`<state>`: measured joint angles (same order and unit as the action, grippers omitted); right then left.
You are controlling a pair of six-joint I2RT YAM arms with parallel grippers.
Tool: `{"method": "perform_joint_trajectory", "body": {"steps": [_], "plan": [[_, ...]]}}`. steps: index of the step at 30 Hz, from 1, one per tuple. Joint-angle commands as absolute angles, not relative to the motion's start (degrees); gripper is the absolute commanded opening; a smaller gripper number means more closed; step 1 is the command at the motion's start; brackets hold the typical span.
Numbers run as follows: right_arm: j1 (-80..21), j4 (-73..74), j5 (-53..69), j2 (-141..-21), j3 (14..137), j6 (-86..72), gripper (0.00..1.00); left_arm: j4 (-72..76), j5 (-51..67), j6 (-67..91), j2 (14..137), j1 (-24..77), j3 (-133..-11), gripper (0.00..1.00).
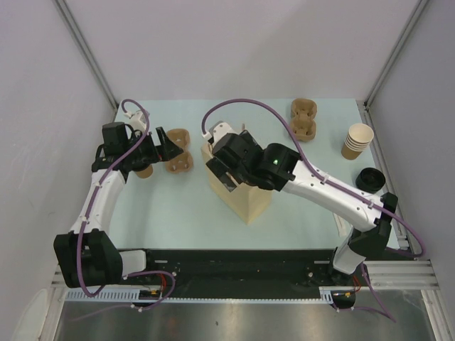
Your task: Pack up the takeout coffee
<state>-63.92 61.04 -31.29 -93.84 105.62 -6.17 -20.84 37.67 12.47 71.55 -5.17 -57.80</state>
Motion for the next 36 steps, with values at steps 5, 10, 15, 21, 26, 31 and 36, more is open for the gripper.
{"method": "perform_joint_trajectory", "body": {"steps": [5, 10, 15, 21, 26, 31, 36], "plan": [[-58.64, 59.68, -7.23, -91.77, 119.44, 5.97, 1.00, -20.83, 39.20, 11.69, 71.63, -5.54, -59.41, 0.99], [-53.36, 53.54, 1.92, -85.44, 120.24, 10.72, 1.00, -21.27, 41.13, 10.72, 73.03, -5.54, -61.17, 0.99], [-40.65, 53.69, 5.69, -89.19, 125.58, 8.62, 1.00, -21.62, 41.57, 9.76, 74.96, -5.62, -63.54, 0.99], [-33.05, 60.73, 18.69, -96.85, 129.64, 9.57, 1.00, -24.60, 44.12, 8.09, 78.31, -6.15, -67.67, 0.99], [-31.47, 65.03, 26.97, -98.61, 129.64, 15.54, 1.00, -27.16, 43.59, 6.07, 80.24, -6.50, -69.96, 1.00], [-30.76, 66.44, 29.62, -99.31, 127.27, 17.22, 0.96, -27.16, 43.77, 6.15, 80.86, -6.86, -69.87, 1.00], [-30.41, 67.50, 28.21, -101.60, 126.12, 15.57, 0.72, -26.37, 43.95, 7.29, 81.39, -6.86, -69.61, 0.99]]}}
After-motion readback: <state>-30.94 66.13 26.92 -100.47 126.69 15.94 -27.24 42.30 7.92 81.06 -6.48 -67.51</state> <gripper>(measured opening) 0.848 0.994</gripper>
